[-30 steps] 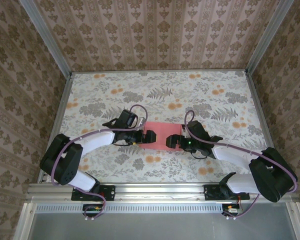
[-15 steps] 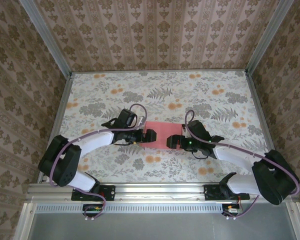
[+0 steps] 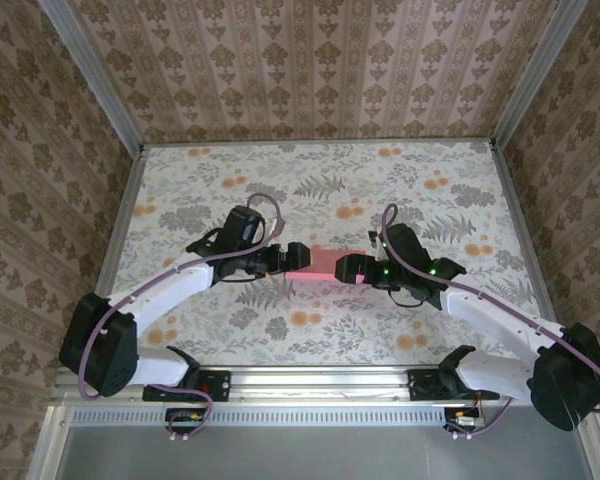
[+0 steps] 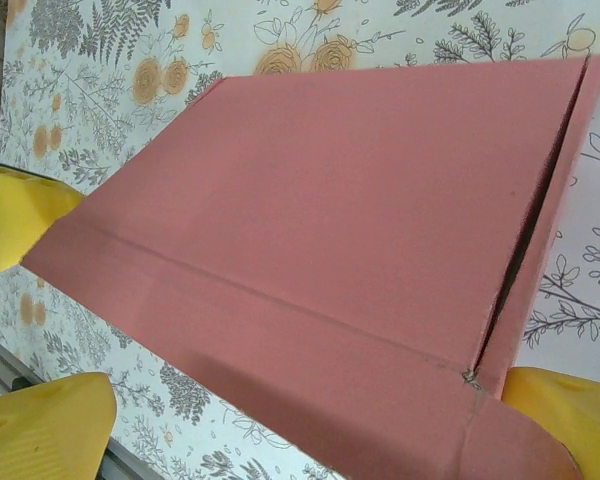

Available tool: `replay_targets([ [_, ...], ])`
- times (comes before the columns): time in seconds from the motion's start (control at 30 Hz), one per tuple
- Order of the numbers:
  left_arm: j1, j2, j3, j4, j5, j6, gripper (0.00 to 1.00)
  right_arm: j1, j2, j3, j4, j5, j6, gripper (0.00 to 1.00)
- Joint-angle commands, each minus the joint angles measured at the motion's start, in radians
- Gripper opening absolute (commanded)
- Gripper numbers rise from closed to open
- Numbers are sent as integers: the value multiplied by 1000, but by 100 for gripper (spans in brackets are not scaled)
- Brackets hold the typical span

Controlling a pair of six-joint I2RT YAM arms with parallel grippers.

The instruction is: Fold the paper box

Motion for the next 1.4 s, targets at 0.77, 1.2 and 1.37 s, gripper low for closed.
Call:
replay_targets([
  [0.77, 44, -48, 87, -155, 152, -190, 100, -39, -10, 143, -169, -124, 96, 100],
  [1.2, 66, 13, 162, -218, 218, -185, 100, -53, 12, 160, -172, -158, 125, 100],
  [1.37, 74, 40, 173, -220, 235, -183, 100, -59, 27, 170, -161, -168, 135, 100],
])
